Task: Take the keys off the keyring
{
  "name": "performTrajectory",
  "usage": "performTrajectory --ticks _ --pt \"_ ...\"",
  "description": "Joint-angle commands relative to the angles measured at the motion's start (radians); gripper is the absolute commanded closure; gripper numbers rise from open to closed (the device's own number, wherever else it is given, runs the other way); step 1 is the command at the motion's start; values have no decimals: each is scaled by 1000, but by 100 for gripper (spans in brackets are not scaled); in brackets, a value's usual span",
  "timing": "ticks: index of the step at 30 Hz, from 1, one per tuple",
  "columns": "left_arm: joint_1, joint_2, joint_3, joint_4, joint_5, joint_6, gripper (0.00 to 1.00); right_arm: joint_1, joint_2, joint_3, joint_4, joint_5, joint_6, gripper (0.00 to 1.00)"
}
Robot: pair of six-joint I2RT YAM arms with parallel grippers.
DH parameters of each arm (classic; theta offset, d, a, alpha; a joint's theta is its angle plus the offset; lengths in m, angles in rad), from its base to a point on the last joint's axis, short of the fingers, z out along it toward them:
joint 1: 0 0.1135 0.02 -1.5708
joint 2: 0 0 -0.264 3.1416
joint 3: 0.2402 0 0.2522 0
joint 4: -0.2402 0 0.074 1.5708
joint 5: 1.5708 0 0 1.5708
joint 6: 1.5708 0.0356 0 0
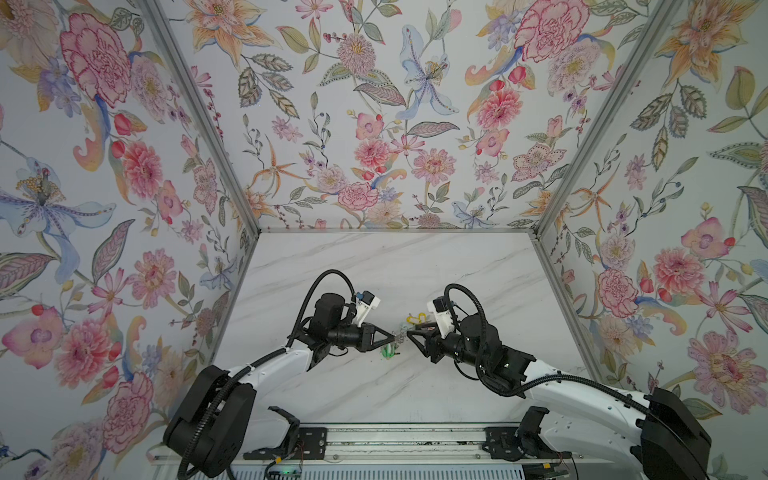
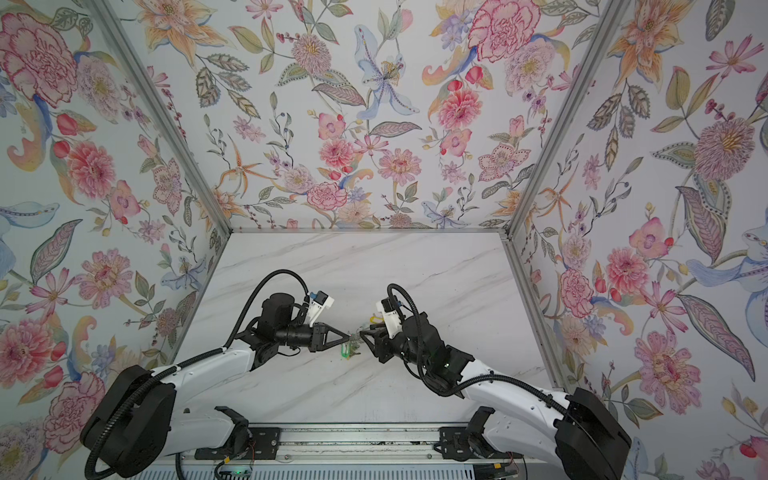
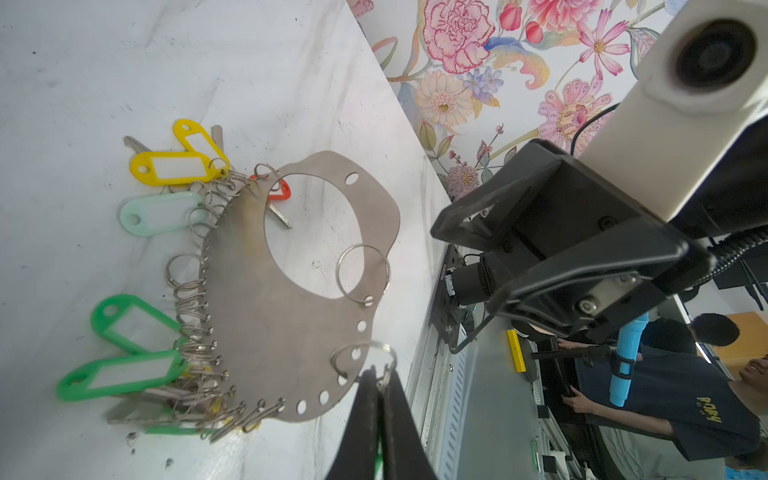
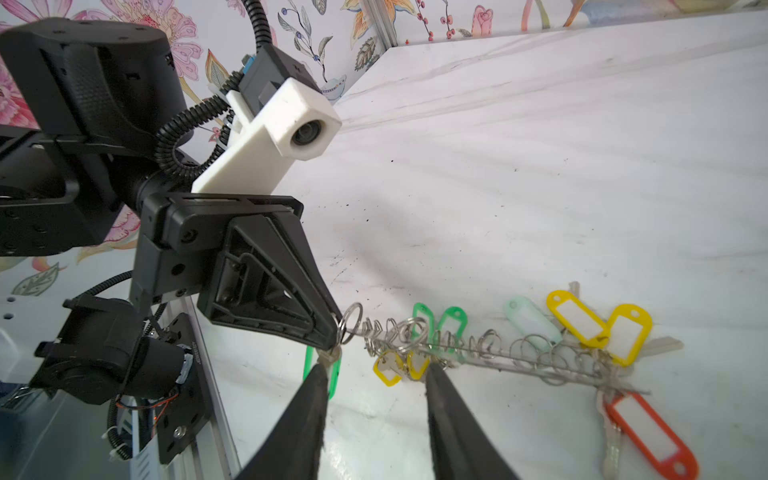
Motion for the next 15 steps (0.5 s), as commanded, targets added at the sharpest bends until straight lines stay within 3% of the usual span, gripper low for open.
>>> performTrajectory --ticks 1,11,15 --pt "8 8 -19 71 10 -33 100 -6 3 -26 -8 -50 231 58" --pt "7 -9 -60 190 11 -128 100 3 106 -69 147 41 348 54" --pt "8 -17 -86 227 17 -156 100 4 184 -84 338 13 350 52"
